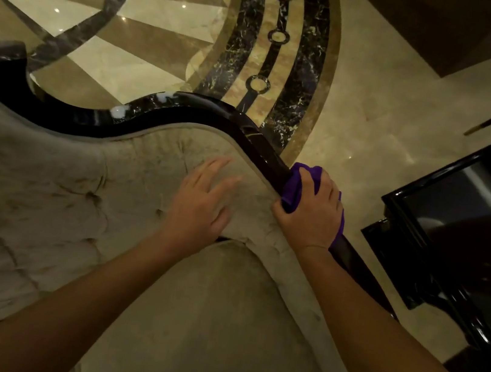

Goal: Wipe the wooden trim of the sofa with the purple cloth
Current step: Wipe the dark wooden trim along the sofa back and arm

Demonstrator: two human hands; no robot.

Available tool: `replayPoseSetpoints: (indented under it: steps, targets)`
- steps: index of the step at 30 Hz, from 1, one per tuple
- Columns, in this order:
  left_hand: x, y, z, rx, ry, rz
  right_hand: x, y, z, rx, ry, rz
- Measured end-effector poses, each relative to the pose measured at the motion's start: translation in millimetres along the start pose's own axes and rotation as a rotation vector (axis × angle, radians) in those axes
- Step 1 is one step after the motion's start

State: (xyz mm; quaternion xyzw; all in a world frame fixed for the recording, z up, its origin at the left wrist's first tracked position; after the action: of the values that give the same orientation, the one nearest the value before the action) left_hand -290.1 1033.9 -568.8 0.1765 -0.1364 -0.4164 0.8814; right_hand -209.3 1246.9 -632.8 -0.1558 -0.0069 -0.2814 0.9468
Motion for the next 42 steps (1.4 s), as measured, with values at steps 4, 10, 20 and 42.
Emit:
replayPoseSetpoints:
  steps: [4,10,20,42]
  targets:
    - [35,-53,19,-0.069,0.100,0.127,-12,-13,-2,-0.059,0.036,0.033]
    - [40,-81,74,-0.216,0.153,0.219,-26,-23,-6,-0.119,0.066,0.040]
    - [67,-119,144,-0.772,-0.200,0.381,-29,-24,-6,-0.194,0.087,0.030]
    - [80,-127,163,-0.742,-0.275,0.197,-85,-120,15,-0.304,0.163,0.173]
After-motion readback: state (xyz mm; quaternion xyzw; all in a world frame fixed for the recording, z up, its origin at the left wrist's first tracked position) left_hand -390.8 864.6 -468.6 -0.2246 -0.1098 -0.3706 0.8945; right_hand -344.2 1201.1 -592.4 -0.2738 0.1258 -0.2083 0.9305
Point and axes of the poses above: each hand's wrist, its own x-axis away from the middle knuckle, its own z-axis out of the back of the hand, y = z × x, the point moved 1 cm from there along -x, towards the middle knuckle, and after that the axes turned 15 degrees about -y, right-handed, at the moved point
